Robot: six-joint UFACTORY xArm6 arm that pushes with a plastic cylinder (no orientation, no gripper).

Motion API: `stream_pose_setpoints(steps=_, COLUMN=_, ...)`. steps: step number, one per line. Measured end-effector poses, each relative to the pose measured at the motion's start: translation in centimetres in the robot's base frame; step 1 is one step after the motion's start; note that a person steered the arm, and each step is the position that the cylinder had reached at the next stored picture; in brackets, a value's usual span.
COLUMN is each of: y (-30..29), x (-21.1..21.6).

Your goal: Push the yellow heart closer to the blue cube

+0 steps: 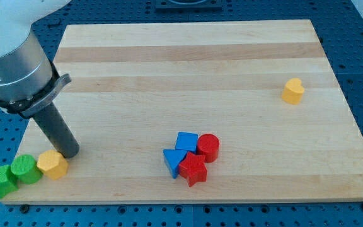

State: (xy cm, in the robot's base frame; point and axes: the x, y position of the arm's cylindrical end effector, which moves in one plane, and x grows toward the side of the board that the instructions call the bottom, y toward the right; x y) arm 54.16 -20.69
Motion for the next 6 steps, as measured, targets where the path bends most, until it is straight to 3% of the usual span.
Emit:
stream_pose_setpoints(steps=2, y=3.6, x=-2.0)
stream_pose_setpoints(steps=6, y=20.8, x=-5.8)
